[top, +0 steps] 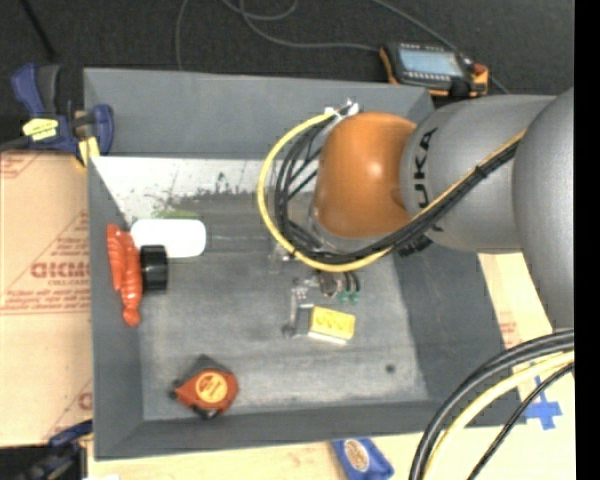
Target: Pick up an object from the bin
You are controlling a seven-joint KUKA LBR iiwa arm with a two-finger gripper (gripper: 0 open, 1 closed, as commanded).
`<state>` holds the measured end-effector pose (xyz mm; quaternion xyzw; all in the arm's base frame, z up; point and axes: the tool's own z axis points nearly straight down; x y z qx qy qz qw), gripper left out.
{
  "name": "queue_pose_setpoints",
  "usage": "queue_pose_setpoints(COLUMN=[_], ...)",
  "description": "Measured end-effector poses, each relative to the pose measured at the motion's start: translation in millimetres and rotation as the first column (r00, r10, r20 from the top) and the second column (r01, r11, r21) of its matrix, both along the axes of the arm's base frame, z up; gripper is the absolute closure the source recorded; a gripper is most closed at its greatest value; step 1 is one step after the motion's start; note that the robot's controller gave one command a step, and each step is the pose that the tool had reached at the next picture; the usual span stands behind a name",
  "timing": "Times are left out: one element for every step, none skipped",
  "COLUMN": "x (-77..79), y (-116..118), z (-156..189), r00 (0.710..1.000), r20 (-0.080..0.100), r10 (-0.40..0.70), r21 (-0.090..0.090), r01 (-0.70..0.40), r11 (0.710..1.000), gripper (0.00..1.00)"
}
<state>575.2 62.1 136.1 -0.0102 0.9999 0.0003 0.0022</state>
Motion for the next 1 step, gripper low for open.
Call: queue_pose_setpoints(x=[9.7], y=[-17.3], z=[-14.4], r00=[1.000], r20=[-0.003], r10=[0.012], r21=[-0.002], r01=[-0.012], r11=[1.000], gripper=[0.00])
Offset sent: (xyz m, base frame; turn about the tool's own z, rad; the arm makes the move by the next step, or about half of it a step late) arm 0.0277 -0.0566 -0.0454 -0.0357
